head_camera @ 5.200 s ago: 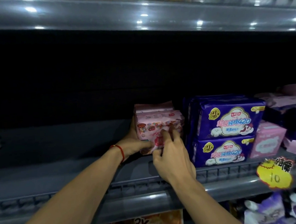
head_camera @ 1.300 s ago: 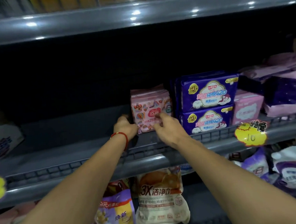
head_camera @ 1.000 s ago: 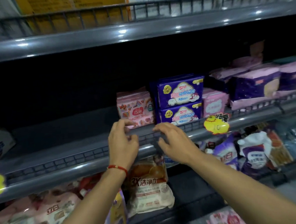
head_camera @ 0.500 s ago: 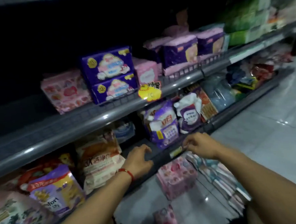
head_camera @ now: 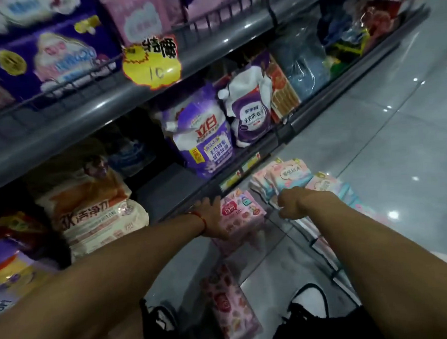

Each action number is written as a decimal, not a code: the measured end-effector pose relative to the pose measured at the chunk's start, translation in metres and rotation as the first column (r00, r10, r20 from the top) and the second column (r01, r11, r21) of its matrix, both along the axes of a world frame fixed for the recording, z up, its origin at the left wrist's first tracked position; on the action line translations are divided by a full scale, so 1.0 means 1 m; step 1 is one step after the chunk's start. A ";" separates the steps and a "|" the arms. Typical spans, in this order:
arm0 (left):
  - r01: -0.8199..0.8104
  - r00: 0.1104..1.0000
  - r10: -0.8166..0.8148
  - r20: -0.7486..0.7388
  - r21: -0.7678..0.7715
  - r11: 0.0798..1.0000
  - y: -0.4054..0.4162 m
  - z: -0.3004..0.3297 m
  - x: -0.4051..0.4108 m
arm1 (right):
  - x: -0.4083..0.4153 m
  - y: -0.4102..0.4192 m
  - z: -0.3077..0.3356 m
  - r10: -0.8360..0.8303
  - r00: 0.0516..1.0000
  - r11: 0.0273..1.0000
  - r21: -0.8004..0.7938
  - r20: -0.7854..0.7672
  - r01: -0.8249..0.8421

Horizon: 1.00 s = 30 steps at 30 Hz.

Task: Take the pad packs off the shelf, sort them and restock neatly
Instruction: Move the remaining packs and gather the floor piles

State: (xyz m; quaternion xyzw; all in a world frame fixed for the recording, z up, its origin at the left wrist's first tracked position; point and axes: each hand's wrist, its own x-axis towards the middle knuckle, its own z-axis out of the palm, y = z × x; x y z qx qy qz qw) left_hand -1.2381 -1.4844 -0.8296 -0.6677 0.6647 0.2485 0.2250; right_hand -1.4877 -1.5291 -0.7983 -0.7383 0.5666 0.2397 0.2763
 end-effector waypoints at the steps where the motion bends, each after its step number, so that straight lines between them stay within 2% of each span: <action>1: 0.035 0.999 -0.035 0.017 -0.016 0.999 0.000 -0.007 -0.006 | 0.007 0.000 -0.011 -0.027 0.999 1.000 0.013 0.025 0.027; 3: 0.089 0.996 -0.087 0.038 -0.054 0.995 0.001 -0.021 -0.015 | 0.029 0.005 -0.041 -0.173 0.979 0.984 0.054 0.109 0.168; 5: 0.075 0.996 -0.071 0.047 -0.083 0.994 0.001 -0.035 -0.018 | 0.049 0.016 -0.071 -0.403 0.861 0.915 0.144 0.311 0.377; 6: 0.031 0.999 -0.027 0.047 -0.091 0.995 0.000 -0.039 -0.017 | 0.059 0.022 -0.085 -0.544 0.737 0.838 0.216 0.401 0.501; 8: -0.086 0.996 0.087 0.006 -0.090 0.992 -0.003 -0.046 -0.011 | 0.076 0.033 -0.103 -0.782 0.400 0.603 0.418 0.478 0.679; 11: -0.097 0.995 0.097 -0.008 -0.112 0.989 0.004 -0.044 -0.008 | 0.093 0.042 -0.126 -0.871 -0.047 0.318 0.634 0.489 0.705; 13: -0.042 0.999 0.041 -0.008 -0.167 0.985 0.013 -0.036 -0.006 | 0.097 0.044 -0.154 -0.855 -0.225 0.216 0.717 0.466 0.663; 15: 0.007 0.998 -0.021 -0.051 -0.256 0.967 0.018 -0.028 0.002 | 0.097 0.053 -0.136 -0.802 -0.401 0.144 0.795 0.442 0.589; 16: 0.023 0.994 -0.055 -0.097 -0.303 0.953 0.020 -0.022 0.007 | 0.097 0.059 -0.123 -0.787 -0.452 0.117 0.821 0.420 0.559; 20: -0.012 0.918 -0.202 -0.342 -0.533 0.846 0.028 0.020 0.031 | 0.085 0.071 -0.094 -0.732 -0.560 0.181 0.903 0.389 0.390; 22: -0.166 0.869 -0.155 -0.471 -0.570 0.804 0.040 0.043 0.044 | 0.081 0.076 -0.072 -0.711 -0.583 0.261 0.918 0.392 0.298; 23: -0.279 0.816 -0.086 -0.572 -0.520 0.807 0.047 0.054 0.051 | 0.081 0.078 -0.061 -0.709 -0.581 0.308 0.916 0.401 0.256; 24: -0.390 0.730 -0.012 -0.684 -0.431 0.814 0.056 0.067 0.056 | 0.083 0.080 -0.048 -0.713 -0.569 0.354 0.911 0.408 0.211; 26: -0.520 0.603 0.093 -0.792 -0.301 0.799 0.075 0.089 0.068 | 0.090 0.084 -0.023 -0.731 -0.518 0.430 0.889 0.444 0.156; 30: -0.655 0.561 0.120 -0.819 -0.351 0.669 0.115 0.146 0.084 | 0.103 0.092 0.026 -0.717 -0.343 0.590 0.790 0.607 0.164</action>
